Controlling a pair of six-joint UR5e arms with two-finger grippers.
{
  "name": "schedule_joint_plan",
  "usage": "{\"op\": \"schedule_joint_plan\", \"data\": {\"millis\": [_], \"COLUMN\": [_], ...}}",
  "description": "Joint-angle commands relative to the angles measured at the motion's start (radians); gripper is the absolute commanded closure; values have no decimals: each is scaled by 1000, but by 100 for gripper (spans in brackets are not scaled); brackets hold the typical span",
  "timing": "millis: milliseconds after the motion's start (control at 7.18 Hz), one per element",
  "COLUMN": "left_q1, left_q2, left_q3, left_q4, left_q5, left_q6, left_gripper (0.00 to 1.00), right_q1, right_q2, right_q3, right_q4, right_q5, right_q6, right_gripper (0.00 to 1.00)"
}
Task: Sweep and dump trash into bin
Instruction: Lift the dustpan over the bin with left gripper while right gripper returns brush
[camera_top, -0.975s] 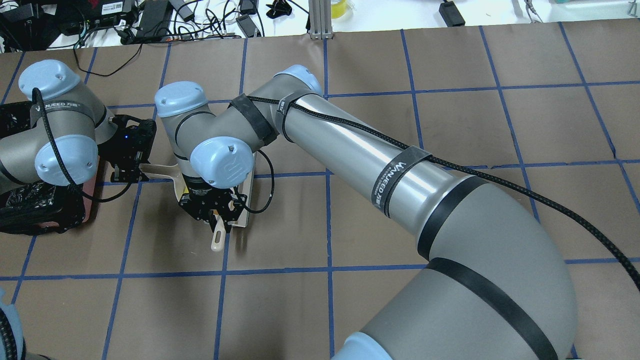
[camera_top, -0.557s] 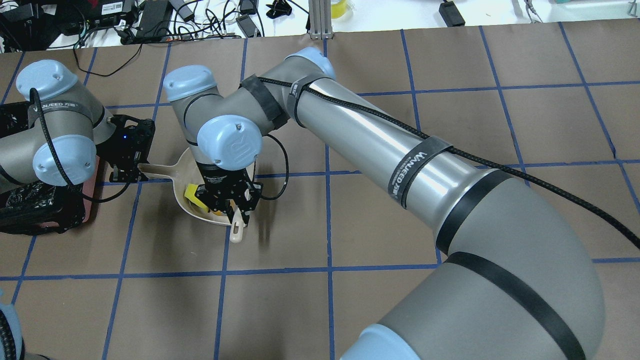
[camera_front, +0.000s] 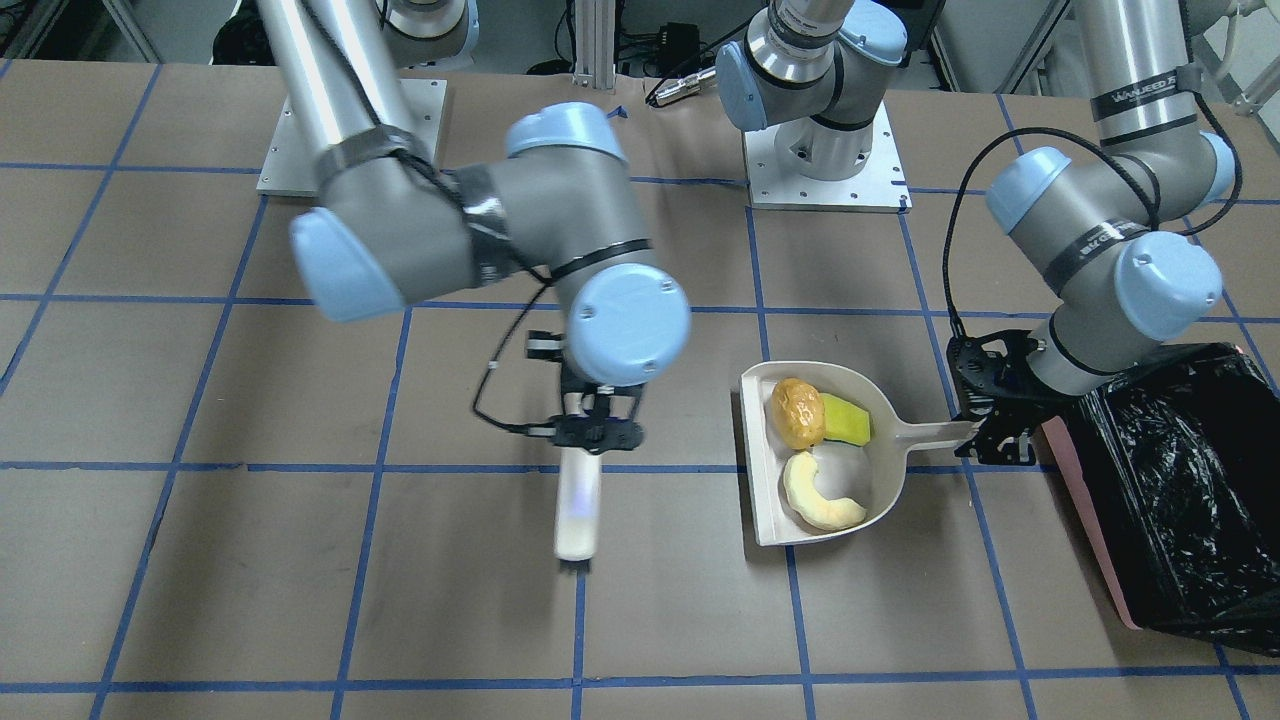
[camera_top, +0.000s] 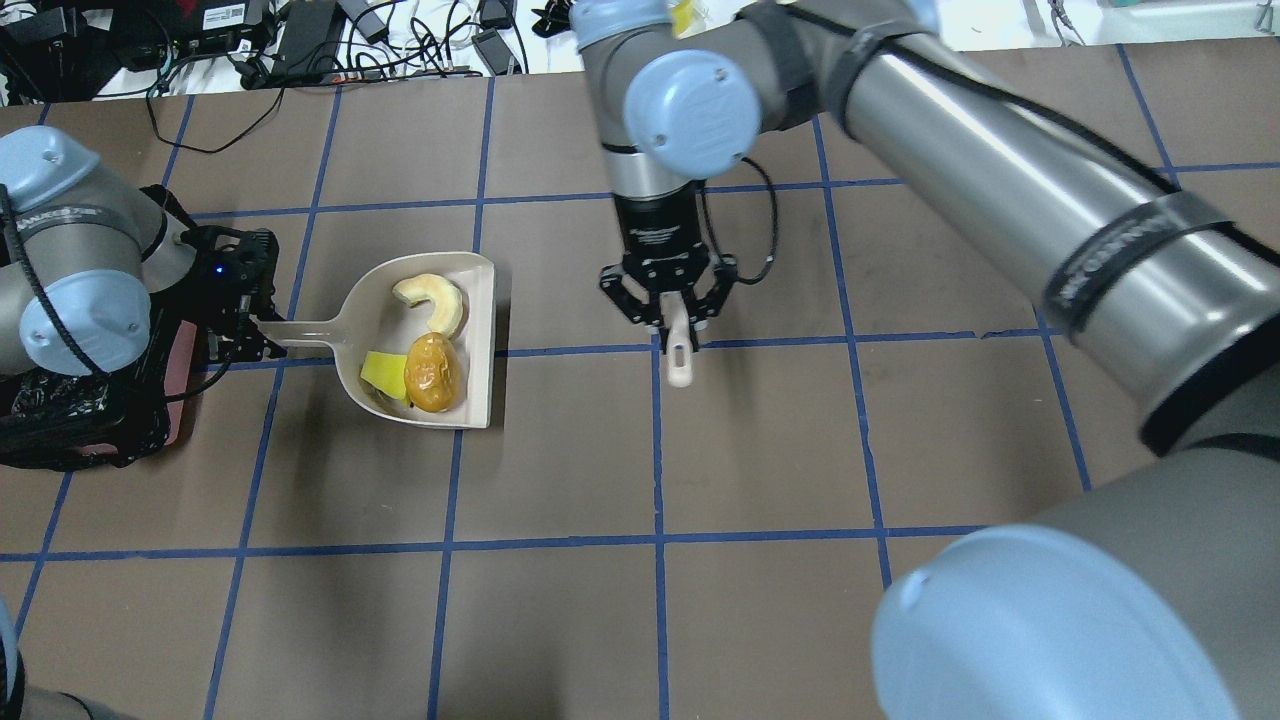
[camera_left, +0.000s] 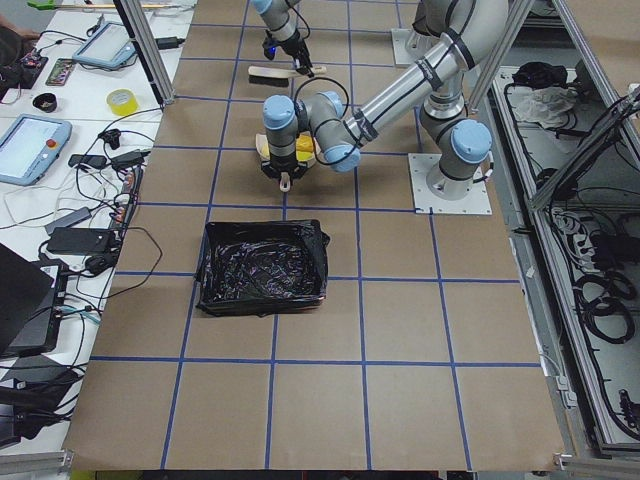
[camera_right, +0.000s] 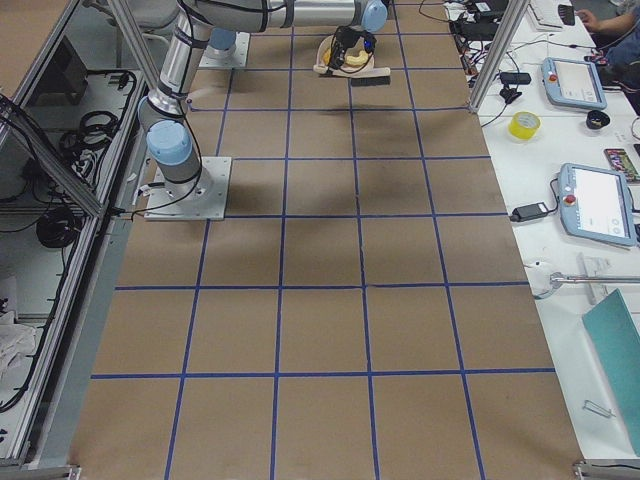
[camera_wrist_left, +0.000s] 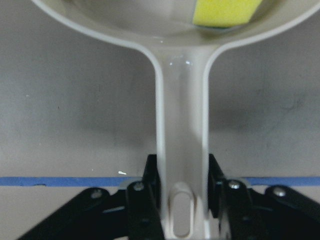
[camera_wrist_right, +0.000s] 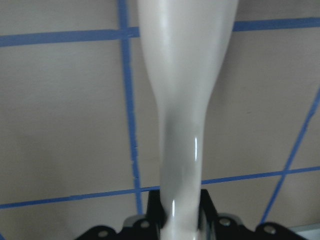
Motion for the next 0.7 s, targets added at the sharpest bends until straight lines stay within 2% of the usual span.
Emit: {"op": "schedule_joint_plan", "data": {"millis": [0,139,279,418,557], "left_q1": [94,119,152,201,264], "left_q2": [17,31,43,59,73], "left_q3": [34,112,199,253,292], "left_q4": [-92,-207,-335,-422,-439], "left_q5": [-73,-73,-73,-74,-74], "left_q6": [13,13,15,28,36], "left_gripper": [100,100,100,100,100], "right_q1": [-273,-383,-488,-537,-565], "right_q2": [-91,-88,-83,-79,-53], "right_q3": [102,157,210,243,249], "right_q4": [28,-13,-83,-150,-194], "right_q5": [-80,-132,-201,-238,-284], "right_q6": [-178,-242,-398,-440,-505], "right_gripper": [94,94,94,93,93]}}
